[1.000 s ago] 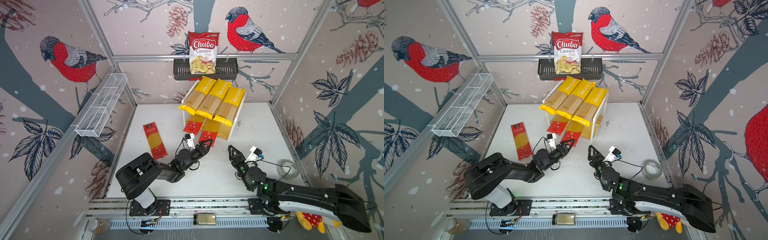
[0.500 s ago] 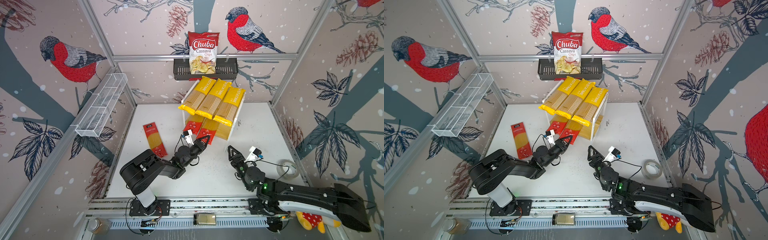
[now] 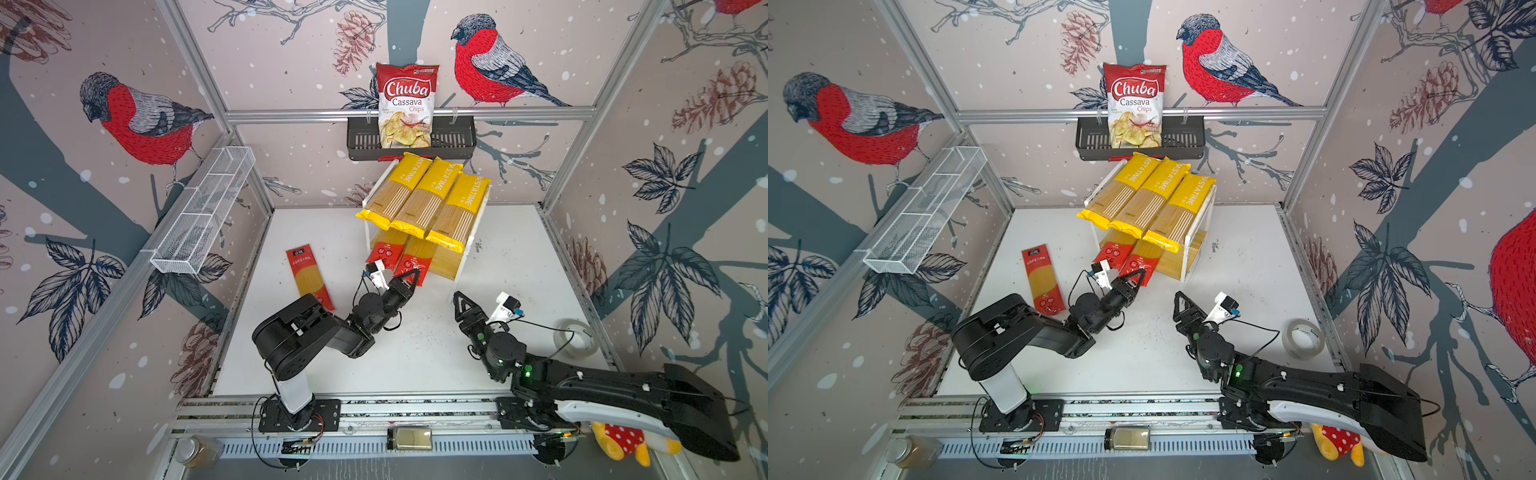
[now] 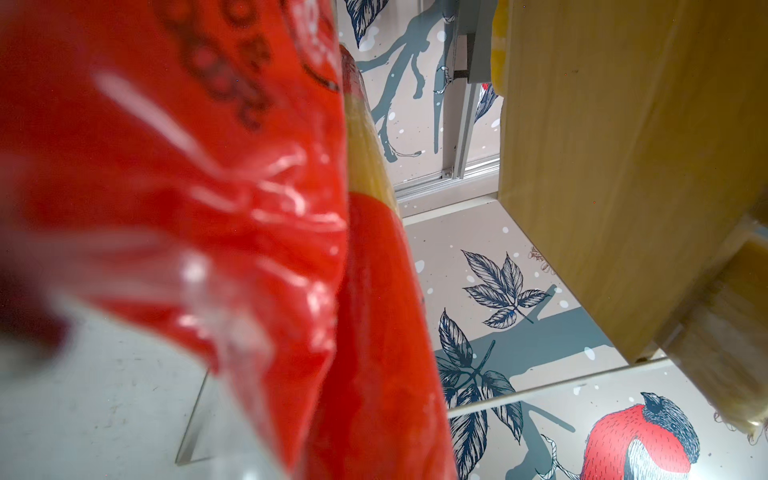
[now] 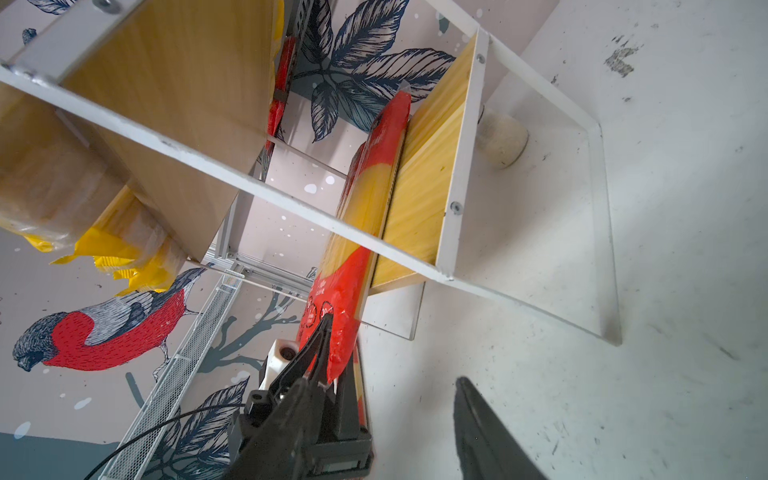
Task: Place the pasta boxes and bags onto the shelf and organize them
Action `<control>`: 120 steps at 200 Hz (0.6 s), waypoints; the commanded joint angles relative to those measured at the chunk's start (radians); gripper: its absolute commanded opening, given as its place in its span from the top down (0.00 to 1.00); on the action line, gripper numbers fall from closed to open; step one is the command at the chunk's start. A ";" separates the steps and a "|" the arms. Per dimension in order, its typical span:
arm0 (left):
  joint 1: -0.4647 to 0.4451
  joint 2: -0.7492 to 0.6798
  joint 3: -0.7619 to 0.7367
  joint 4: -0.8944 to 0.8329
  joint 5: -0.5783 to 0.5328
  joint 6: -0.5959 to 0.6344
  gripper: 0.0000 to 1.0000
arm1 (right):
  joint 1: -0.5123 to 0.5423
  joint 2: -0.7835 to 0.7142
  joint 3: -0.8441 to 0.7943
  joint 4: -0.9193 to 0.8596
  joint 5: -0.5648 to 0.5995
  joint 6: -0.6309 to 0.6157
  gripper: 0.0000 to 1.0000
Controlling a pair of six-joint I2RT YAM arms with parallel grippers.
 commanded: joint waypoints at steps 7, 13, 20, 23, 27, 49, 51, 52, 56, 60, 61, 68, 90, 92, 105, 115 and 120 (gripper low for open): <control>0.017 -0.008 -0.008 0.092 -0.054 0.012 0.88 | 0.001 0.014 0.014 0.016 0.006 -0.005 0.44; 0.019 -0.009 -0.005 0.092 -0.051 0.012 0.88 | 0.001 0.020 0.017 0.017 0.004 -0.004 0.44; 0.020 -0.008 -0.002 0.090 -0.046 0.011 0.88 | 0.001 0.025 0.020 0.019 0.005 -0.003 0.44; 0.021 -0.007 0.000 0.090 -0.041 0.010 0.88 | 0.002 0.029 0.020 0.021 0.002 -0.003 0.44; 0.022 -0.005 0.004 0.089 -0.039 0.012 0.88 | 0.001 0.032 0.023 0.022 0.002 -0.003 0.44; 0.020 0.003 0.016 0.082 -0.021 0.005 0.88 | 0.001 0.054 0.033 0.034 -0.001 -0.008 0.44; 0.020 0.005 0.015 0.082 -0.020 0.004 0.88 | 0.001 0.055 0.034 0.034 -0.001 -0.009 0.44; 0.019 0.006 0.017 0.082 -0.019 0.004 0.87 | 0.001 0.056 0.034 0.034 -0.001 -0.009 0.44; 0.019 0.009 0.020 0.082 -0.015 0.003 0.87 | 0.001 0.059 0.036 0.039 -0.003 -0.009 0.44; 0.020 0.012 0.023 0.083 -0.012 0.002 0.87 | 0.001 0.062 0.036 0.043 -0.003 -0.010 0.45; 0.020 0.012 0.023 0.083 -0.011 0.002 0.87 | 0.001 0.063 0.035 0.042 -0.003 -0.011 0.45; 0.020 0.018 0.029 0.082 -0.008 0.003 0.86 | 0.001 0.068 0.037 0.045 -0.005 -0.011 0.44; 0.024 0.031 0.051 0.071 0.013 0.008 0.84 | 0.002 0.073 0.040 0.050 -0.008 -0.010 0.44; 0.025 0.032 0.052 0.070 0.014 0.009 0.85 | 0.002 0.073 0.040 0.048 -0.008 -0.011 0.44; 0.027 0.029 0.056 0.068 0.014 0.013 0.84 | 0.001 0.069 0.040 0.046 -0.008 -0.011 0.44; 0.028 0.027 0.058 0.059 0.014 0.014 0.84 | 0.001 0.061 0.039 0.039 -0.006 -0.009 0.44; 0.028 0.026 0.058 0.058 0.017 0.014 0.84 | 0.001 0.058 0.036 0.035 -0.005 -0.008 0.44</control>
